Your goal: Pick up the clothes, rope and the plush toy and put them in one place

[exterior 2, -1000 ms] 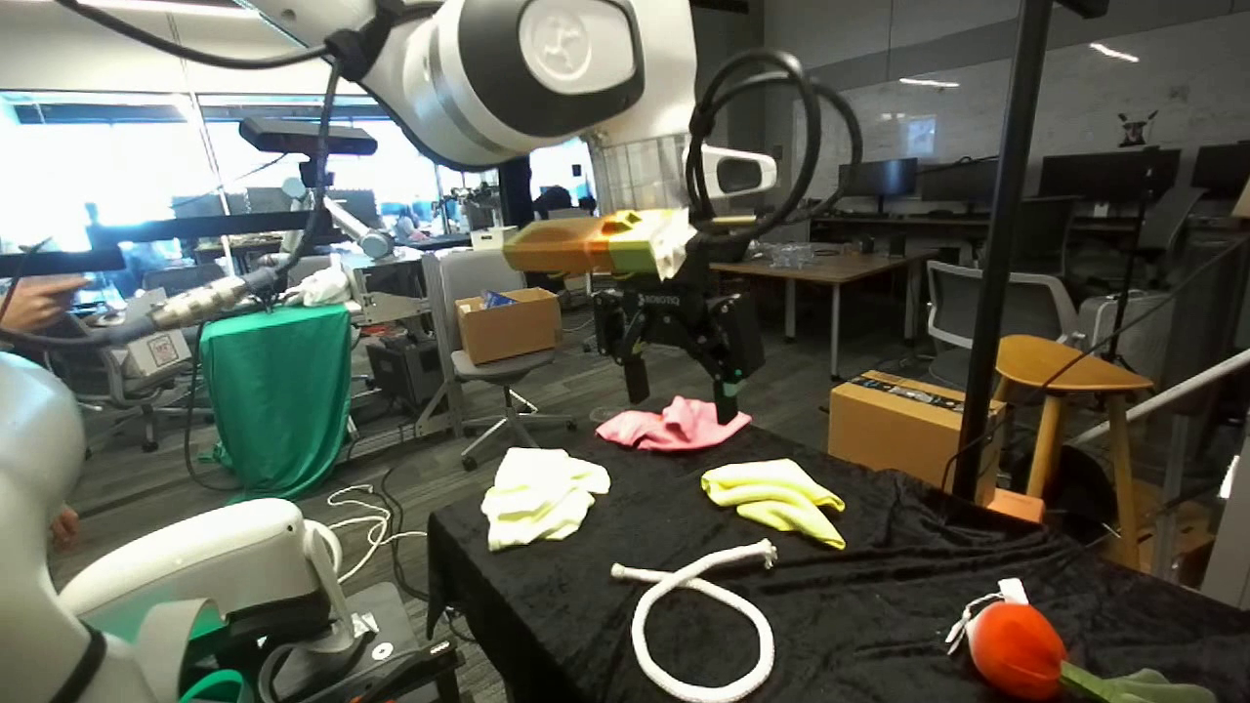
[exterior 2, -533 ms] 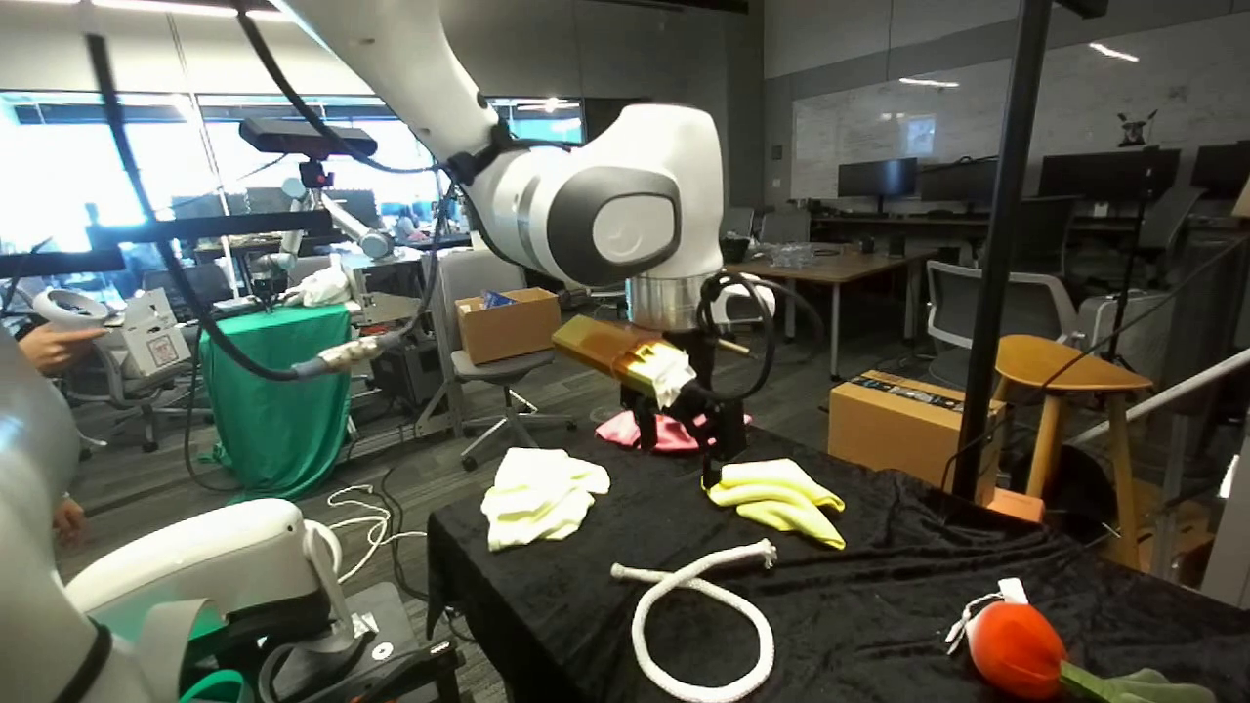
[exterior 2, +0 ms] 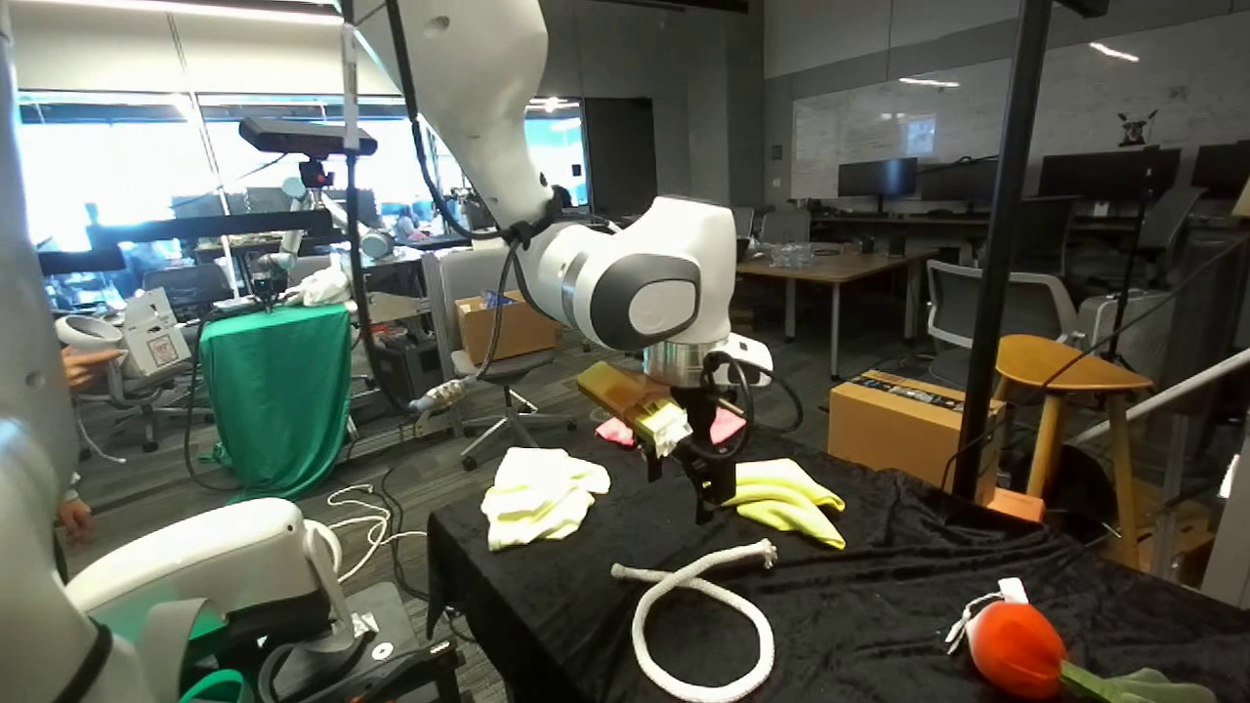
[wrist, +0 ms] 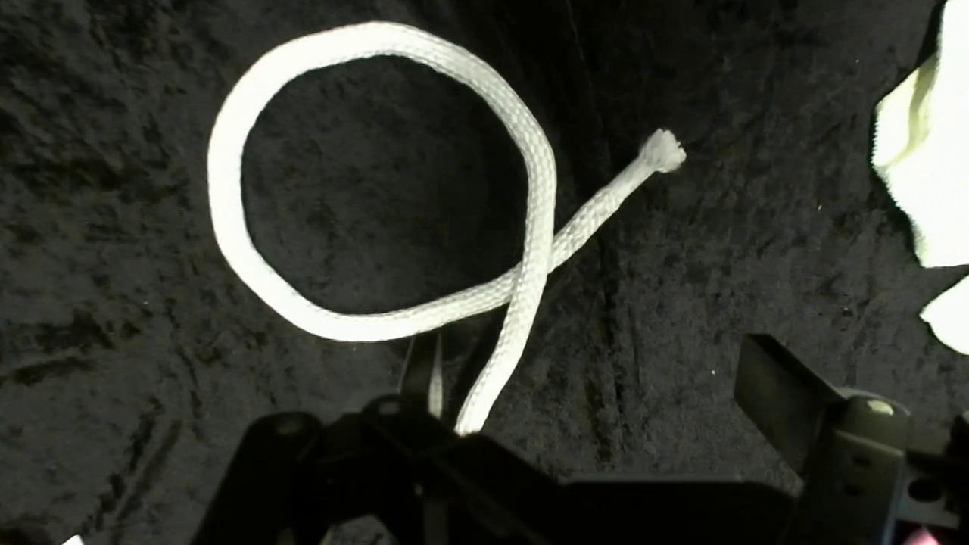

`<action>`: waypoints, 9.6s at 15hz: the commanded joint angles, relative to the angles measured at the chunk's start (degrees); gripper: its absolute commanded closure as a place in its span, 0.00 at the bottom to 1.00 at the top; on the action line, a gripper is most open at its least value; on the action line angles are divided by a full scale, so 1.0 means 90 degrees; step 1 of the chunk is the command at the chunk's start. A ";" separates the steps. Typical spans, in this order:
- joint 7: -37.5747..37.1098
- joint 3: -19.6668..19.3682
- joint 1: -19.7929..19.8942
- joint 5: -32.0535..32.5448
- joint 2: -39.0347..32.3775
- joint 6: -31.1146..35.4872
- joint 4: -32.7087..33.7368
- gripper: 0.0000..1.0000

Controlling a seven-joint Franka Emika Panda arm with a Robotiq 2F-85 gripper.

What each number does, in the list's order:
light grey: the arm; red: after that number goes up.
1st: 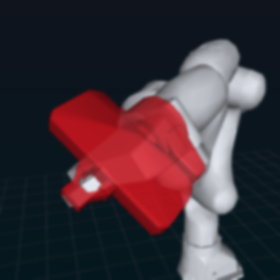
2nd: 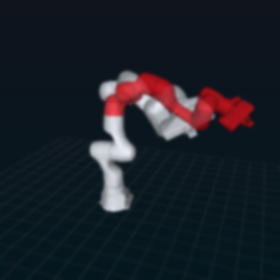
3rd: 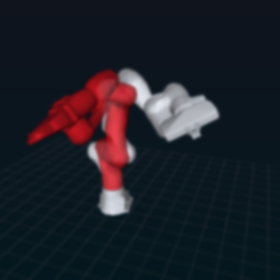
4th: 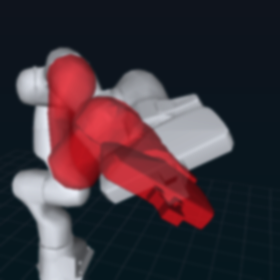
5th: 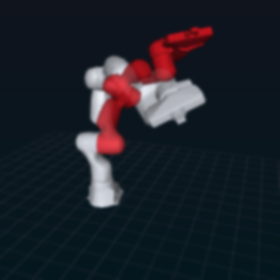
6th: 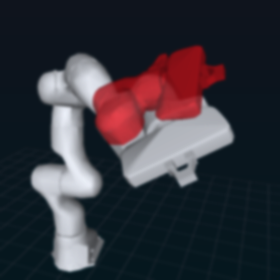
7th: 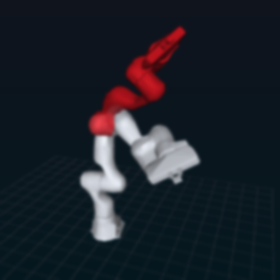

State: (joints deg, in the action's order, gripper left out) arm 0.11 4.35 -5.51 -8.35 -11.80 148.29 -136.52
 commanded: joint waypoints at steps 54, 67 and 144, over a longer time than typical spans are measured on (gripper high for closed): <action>-0.0963 -0.0645 -0.0213 0.0990 -0.2485 0.1499 0.1511 0.90; -0.1494 -0.2017 -0.1466 0.1448 0.0117 0.3077 -0.0090 0.90; -0.3118 -0.0629 -0.1599 0.5026 -0.2284 -0.3026 0.5504 0.90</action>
State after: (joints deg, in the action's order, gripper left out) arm -32.76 -2.79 -19.04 36.95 -34.26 122.25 -82.75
